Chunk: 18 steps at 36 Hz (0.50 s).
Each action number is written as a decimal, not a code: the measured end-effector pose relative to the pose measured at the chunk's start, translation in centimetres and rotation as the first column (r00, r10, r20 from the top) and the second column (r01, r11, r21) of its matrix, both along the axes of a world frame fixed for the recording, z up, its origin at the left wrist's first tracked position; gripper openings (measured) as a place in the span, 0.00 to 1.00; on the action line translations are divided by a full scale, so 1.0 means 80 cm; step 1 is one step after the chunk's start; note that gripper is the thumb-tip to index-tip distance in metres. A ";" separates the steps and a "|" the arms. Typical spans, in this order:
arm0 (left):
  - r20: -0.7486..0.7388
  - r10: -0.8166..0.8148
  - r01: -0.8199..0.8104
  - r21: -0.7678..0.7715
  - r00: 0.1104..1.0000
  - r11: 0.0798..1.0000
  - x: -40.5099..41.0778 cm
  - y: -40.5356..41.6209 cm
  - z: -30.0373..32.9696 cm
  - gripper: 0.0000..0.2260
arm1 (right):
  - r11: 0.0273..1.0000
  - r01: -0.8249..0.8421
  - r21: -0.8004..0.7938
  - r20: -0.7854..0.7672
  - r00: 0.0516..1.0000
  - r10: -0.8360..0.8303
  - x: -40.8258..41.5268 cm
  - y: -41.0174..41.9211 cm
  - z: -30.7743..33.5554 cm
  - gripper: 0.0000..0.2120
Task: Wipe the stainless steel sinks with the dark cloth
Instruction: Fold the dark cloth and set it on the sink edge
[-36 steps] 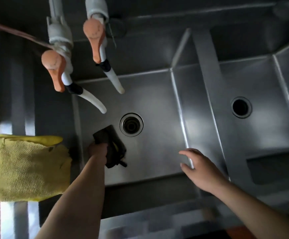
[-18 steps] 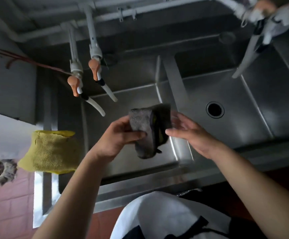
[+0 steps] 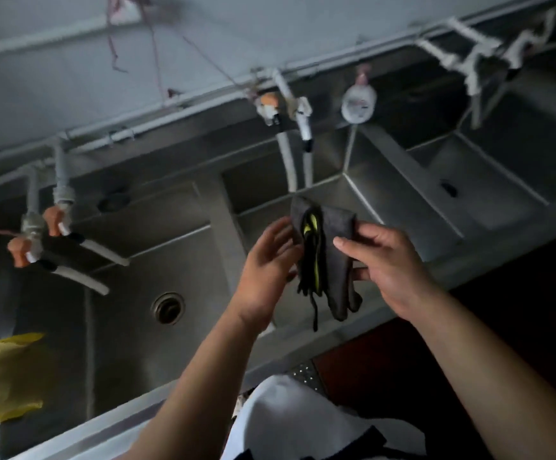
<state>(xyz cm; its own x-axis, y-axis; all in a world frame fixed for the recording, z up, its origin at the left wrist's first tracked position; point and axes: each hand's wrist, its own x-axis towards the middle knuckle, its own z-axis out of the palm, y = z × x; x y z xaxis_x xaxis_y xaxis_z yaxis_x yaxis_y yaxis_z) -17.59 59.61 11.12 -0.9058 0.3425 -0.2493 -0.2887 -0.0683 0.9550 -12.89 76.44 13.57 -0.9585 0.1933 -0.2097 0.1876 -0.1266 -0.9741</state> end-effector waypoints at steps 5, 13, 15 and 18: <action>0.073 -0.249 0.240 0.108 0.966 0.965 0.048 0.139 0.005 0.27 | 0.988 0.152 0.016 -0.042 0.988 -0.151 0.073 0.119 0.006 0.09; -0.029 -0.429 0.429 0.012 0.903 0.903 0.094 0.324 0.011 0.13 | 0.894 0.442 0.072 -0.070 0.897 -0.437 0.195 0.283 0.027 0.07; -0.030 -0.447 0.447 -0.008 0.894 0.895 0.096 0.360 0.015 0.13 | 0.845 0.533 0.042 -0.073 0.845 -0.529 0.220 0.321 0.032 0.07; -0.035 -0.502 0.501 -0.025 0.864 0.865 0.091 0.412 0.020 0.15 | 0.741 0.670 0.033 -0.064 0.742 -0.668 0.252 0.381 0.030 0.11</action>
<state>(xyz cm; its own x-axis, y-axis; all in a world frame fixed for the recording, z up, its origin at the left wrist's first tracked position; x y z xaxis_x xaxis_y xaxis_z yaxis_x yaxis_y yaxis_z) -10.34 92.60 12.70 -0.6220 0.7498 -0.2256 -0.2427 0.0893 0.9660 7.29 106.90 15.93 -0.5867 0.7974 -0.1410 0.0289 -0.1534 -0.9877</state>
